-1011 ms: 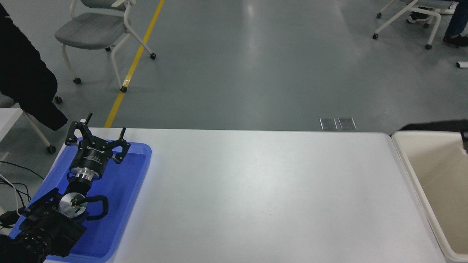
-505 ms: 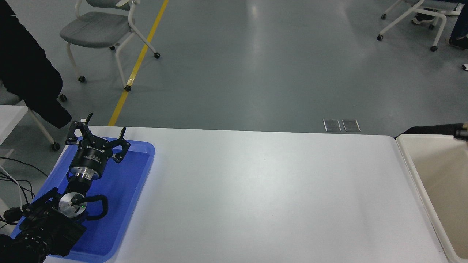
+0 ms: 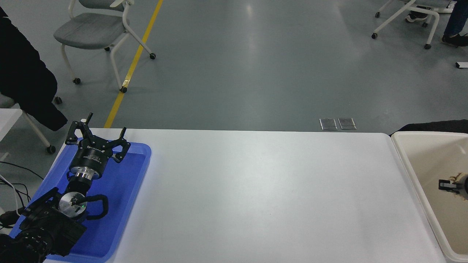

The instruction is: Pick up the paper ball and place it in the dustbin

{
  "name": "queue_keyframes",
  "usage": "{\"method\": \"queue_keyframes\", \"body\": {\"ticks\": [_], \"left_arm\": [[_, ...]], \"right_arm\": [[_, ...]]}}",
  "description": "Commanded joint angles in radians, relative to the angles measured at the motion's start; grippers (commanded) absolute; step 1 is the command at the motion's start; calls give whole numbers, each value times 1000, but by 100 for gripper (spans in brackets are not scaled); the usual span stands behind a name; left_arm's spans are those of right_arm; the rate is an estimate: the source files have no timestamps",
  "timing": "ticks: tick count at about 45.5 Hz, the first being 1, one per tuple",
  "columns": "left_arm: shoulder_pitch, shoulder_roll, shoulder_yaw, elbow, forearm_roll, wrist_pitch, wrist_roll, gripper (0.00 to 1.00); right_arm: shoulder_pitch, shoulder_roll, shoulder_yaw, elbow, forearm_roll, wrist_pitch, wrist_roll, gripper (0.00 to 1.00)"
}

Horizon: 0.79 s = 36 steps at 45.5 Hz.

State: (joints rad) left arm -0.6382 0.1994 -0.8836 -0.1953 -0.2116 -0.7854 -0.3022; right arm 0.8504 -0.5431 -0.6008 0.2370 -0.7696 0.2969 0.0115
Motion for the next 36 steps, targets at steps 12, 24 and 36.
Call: {"method": "queue_keyframes", "body": {"ticks": [12,24,36], "left_arm": [[0,0,0,0,0,0,0,100],[0,0,0,0,0,0,0,100],[0,0,0,0,0,0,0,100]], "right_arm": [[4,8,7,-4,0,-10,-2,0],[4,11,7,-4,0,-35,-2,0],[4,12,19,-4,1,-67,-2,25]]}}
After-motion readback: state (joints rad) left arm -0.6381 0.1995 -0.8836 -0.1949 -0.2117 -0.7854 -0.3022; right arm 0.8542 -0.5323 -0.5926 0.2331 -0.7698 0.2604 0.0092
